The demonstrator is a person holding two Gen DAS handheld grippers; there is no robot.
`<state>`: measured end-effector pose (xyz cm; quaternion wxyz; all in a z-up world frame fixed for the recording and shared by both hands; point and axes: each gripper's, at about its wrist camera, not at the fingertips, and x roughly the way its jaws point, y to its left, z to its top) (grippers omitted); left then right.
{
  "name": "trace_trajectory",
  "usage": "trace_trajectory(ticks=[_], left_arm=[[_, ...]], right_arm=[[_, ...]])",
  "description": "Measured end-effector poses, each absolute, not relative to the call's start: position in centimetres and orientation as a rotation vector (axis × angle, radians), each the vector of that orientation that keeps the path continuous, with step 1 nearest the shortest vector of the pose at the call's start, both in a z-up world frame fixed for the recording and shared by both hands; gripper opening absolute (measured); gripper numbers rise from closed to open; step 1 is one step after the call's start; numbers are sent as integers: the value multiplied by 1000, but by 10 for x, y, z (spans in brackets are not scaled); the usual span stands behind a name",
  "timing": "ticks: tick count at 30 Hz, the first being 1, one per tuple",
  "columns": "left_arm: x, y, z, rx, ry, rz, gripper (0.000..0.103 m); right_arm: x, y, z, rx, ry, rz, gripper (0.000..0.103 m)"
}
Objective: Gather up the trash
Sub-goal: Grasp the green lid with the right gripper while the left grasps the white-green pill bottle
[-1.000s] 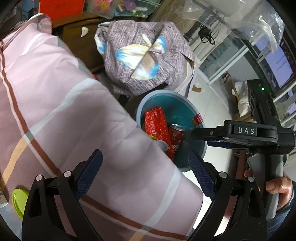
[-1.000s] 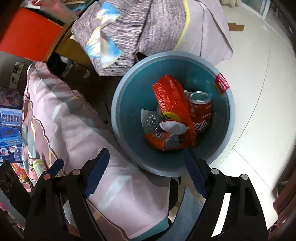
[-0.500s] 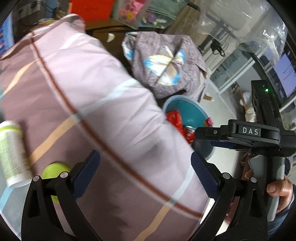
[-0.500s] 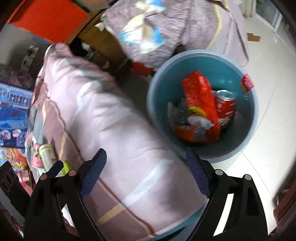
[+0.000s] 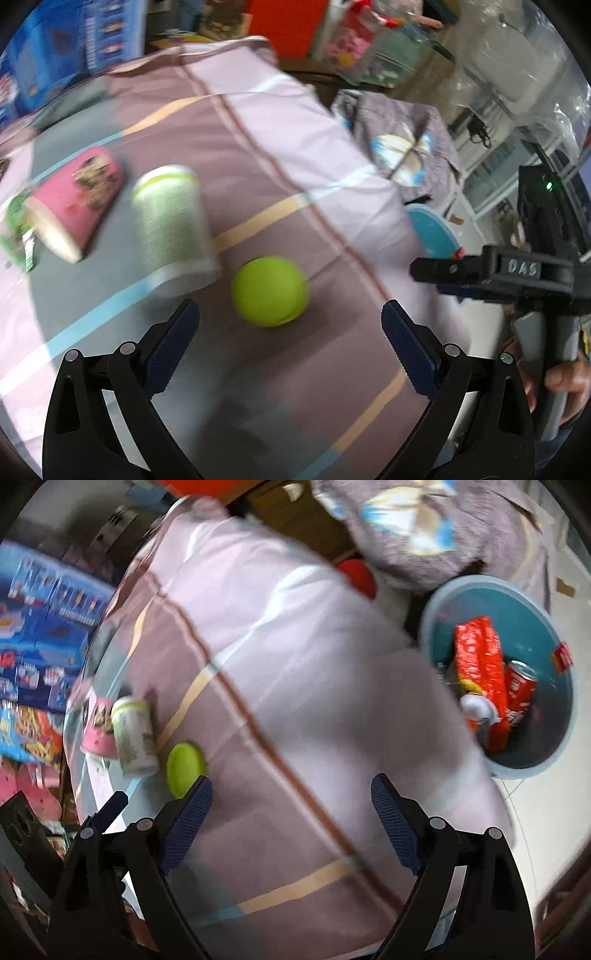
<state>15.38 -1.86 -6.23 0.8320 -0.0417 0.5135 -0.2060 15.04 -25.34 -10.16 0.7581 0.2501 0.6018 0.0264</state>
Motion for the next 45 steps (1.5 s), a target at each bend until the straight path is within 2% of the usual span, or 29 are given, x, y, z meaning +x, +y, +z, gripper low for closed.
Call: trace_trajectory(ticks=[9,16,22,23,24,41,43,45], left_arm=[[146,60,-88,-185,1135,-318,99],[149,94,-96,-222,1141,-271,99],[150,110,-103,-245,1150,-254,99],[150,110,-102,-243,1148,-253,99],[150,109,-102,-237,1148,-251,99],[218,25,-85,-208,1116,-276,98],[226,14,-89,-172,1126,-260,88],[230,5,-96,-133,1149,-240,60]], right_arm=[[163,-174,-117,373,1361,138,84],[176,-122,-121,209,1311,182,83],[185,-100,-127,78,1278,180,71],[185,-98,-127,47,1264,170,59],[186,-97,-126,23,1252,153,54],[191,-204,-96,294,1203,117,53],[190,-211,-97,316,1201,116,53],[188,-221,-98,342,1199,117,53]])
